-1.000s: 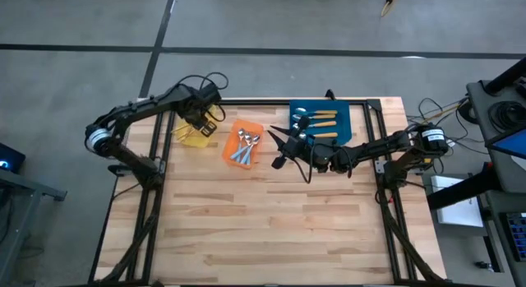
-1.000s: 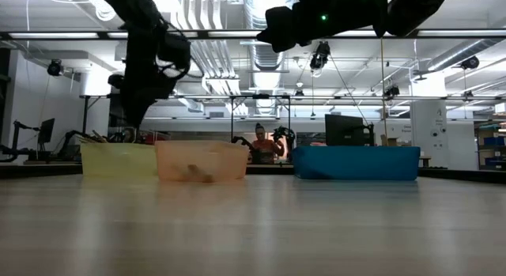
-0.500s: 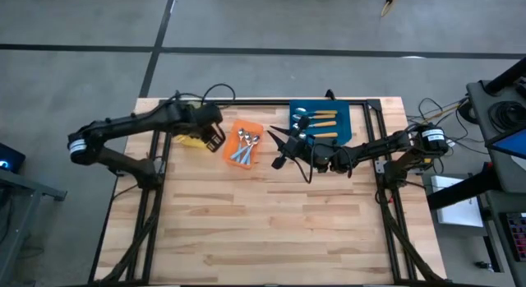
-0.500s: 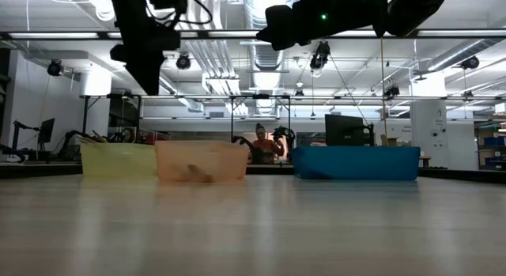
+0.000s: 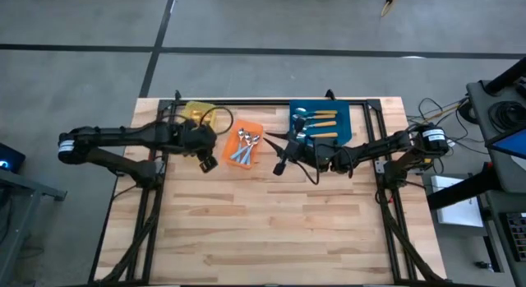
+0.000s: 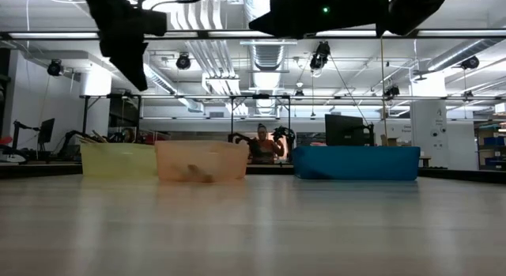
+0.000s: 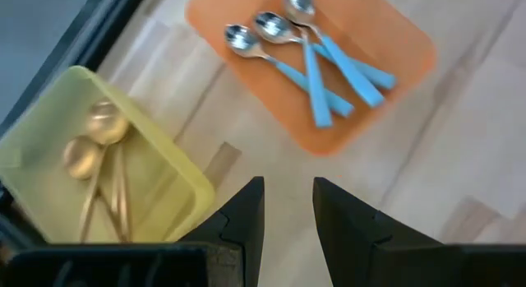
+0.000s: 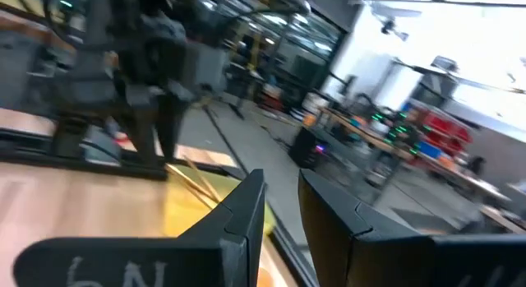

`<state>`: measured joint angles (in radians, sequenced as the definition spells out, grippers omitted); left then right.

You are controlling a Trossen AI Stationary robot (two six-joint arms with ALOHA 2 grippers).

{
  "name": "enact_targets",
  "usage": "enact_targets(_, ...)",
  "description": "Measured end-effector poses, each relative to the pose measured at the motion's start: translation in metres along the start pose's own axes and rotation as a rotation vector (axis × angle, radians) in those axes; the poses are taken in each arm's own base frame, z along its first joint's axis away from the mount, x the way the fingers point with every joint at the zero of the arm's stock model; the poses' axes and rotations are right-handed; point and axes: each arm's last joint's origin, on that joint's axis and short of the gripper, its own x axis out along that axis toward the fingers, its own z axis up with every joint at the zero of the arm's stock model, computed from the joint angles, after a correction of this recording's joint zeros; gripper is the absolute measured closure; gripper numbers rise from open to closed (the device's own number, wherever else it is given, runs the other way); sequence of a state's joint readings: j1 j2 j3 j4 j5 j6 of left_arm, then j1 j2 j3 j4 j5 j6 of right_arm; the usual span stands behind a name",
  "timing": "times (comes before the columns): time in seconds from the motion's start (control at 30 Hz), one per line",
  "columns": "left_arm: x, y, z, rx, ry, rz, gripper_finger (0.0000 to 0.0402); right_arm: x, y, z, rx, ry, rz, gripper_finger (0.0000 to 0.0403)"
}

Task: Sort silverware by color (type)
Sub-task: Put the gold spoon into the yellow bin

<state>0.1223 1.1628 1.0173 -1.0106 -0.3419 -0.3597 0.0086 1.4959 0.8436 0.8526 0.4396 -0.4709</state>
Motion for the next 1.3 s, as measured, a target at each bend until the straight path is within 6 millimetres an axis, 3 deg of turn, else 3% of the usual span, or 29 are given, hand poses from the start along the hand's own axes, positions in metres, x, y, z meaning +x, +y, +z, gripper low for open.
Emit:
enact_targets(0.33, 0.014, -0.011, -0.043, 0.051, -0.13, -0.106, 0.0314, -0.004, -0.001, 0.007, 0.04, -0.009, -0.004, 0.0335)
enact_targets(0.83, 0.001, 0.003, -0.062, 0.006, -0.261, -0.184, 0.0314, -0.034, 0.006, 0.039, 0.063, -0.009, 0.106, 0.0335)
enact_targets(1.3, -0.026, 0.007, -0.076, 0.171, -0.384, -0.355, 0.0314, -0.058, 0.027, 0.04, 0.236, 0.142, 0.249, 0.0335)
